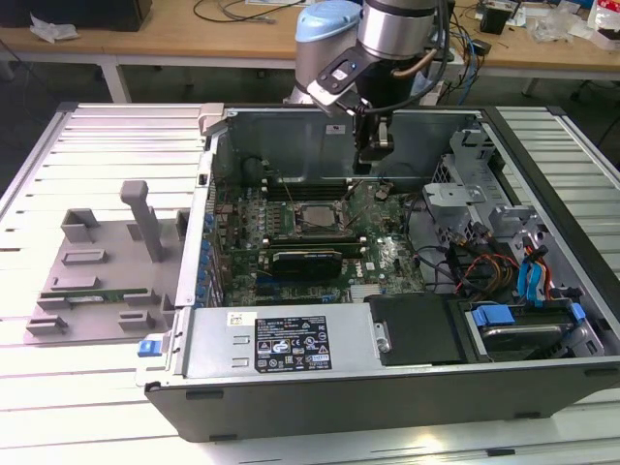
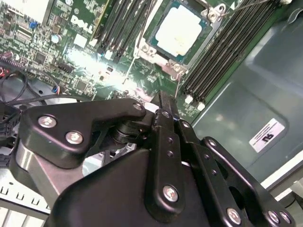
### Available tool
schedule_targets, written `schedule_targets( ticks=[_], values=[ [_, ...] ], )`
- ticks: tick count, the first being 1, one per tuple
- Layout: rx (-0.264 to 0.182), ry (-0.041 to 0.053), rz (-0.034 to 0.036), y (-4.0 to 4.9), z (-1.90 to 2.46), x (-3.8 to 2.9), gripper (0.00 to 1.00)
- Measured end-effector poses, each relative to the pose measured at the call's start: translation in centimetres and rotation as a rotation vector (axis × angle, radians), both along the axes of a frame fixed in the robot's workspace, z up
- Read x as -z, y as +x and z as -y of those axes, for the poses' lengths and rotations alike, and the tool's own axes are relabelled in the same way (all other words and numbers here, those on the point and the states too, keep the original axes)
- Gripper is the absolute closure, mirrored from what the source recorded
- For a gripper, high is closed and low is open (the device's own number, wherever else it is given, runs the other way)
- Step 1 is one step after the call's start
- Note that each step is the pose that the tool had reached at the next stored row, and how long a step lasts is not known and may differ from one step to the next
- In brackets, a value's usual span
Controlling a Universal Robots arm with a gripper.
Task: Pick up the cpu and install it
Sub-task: 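Close the cpu cover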
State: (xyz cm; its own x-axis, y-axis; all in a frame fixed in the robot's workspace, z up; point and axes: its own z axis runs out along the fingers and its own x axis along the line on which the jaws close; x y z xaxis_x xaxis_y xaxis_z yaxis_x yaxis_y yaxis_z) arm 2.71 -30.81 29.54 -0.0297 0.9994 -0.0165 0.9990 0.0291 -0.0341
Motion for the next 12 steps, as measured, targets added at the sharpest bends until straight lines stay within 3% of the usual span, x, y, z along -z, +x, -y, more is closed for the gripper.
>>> schedule_targets(
  ticks=[1,4,6,8,12],
  values=[
    [0.0,0.0004,-0.0012,0.25,-0.02,0.07,0.89],
    [0.0,0.0147,-0.0039,0.84,-0.04,0.46,0.89],
    [-0.001,0.0153,-0.0069,1.5,-0.04,0.67,0.89],
    [-0.01,0.0153,-0.0111,2.68,-0.06,1.35,0.89],
    [-0.069,0.0148,-0.0121,2.99,-0.07,2.28,0.89]
  ],
)
